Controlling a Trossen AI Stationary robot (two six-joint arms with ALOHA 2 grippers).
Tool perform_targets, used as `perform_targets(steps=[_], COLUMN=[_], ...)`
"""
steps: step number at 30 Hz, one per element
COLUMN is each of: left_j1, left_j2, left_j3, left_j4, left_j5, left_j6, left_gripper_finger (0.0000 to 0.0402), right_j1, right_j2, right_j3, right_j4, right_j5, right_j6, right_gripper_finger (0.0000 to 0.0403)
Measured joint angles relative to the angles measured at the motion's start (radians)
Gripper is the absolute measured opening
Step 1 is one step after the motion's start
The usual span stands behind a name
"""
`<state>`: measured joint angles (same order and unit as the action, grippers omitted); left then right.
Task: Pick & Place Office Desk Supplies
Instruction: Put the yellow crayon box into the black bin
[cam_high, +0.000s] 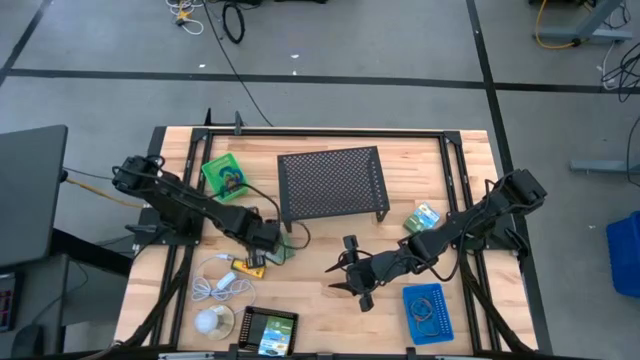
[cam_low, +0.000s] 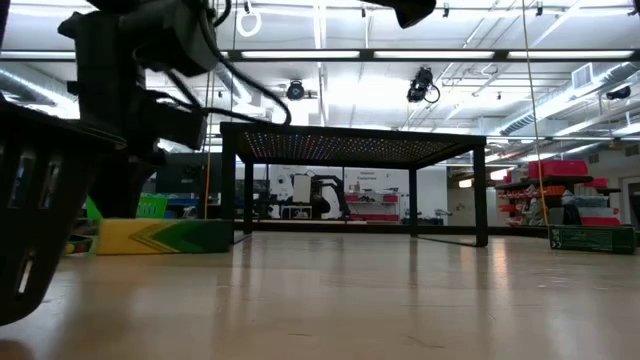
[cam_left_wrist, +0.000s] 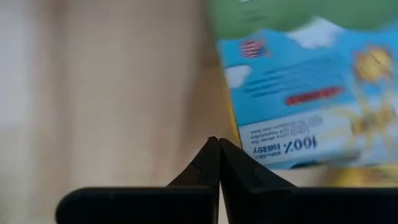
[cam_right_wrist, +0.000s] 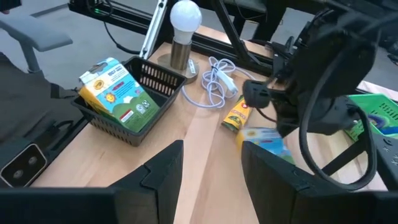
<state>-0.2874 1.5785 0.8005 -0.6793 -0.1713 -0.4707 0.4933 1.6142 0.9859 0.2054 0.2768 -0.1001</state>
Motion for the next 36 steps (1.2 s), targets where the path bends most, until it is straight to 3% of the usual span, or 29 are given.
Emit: perform_targets(steps=[11, 19, 29, 32, 36], left_j1=[-0.019, -0.019, 0.013, 0.025, 0.017], left_j2=[0.000, 0.000, 0.000, -0.001, -0.026], left_j3=[0.009, 0.009, 0.010, 0.019, 0.049], left_j4=[0.201, 0.315, 0.490, 0.437, 0.220], left_j5=[0.072, 0.129, 0.182, 0.145, 0.072], left_j6=[0.066, 0.114, 0.173, 0.175, 0.138], left_gripper_finger=[0.0002, 0.0002, 0.0001, 0.0001, 0.0001], right_j1=[0.014, 0.020, 0.033, 0.033, 0.033], right_j2=[0.000, 0.005, 0.124, 0.144, 0.147], right_j3=[0.000, 0.000, 0.001, 0.001, 0.001], right_j4=[-0.007, -0.137, -0.125, -0.120, -0.120], right_j5=[0.042, 0.027, -0.011, 0.005, 0.009], right_j6=[0.041, 0.096, 0.096, 0.123, 0.162], right_gripper_finger=[0.0173, 0.0173, 0.0173, 0.0173, 0.0173])
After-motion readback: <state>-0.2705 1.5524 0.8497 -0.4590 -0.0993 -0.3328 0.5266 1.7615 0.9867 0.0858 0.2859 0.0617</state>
